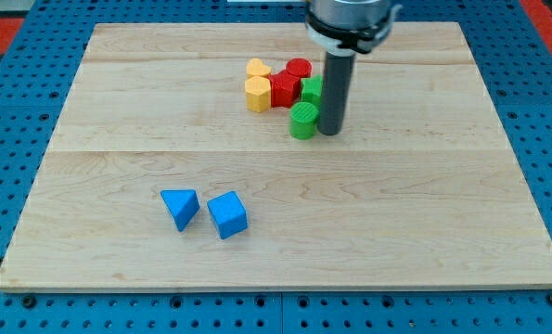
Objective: Push the blue cube to the bottom left of the yellow hexagon
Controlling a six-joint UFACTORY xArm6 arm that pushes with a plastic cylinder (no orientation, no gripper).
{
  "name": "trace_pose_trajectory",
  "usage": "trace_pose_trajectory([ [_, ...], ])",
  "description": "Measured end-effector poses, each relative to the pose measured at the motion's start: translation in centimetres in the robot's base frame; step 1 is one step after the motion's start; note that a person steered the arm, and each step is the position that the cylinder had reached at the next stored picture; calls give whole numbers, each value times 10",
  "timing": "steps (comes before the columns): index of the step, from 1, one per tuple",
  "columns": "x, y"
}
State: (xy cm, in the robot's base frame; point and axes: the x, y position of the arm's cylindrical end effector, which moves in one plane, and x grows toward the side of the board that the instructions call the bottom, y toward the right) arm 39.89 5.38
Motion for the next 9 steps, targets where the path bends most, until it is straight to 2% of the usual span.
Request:
trace_pose_trajectory([
  [1, -13, -11],
  [3, 90, 28],
  [5, 183, -5],
  [7, 159, -124],
  [9, 87, -142],
])
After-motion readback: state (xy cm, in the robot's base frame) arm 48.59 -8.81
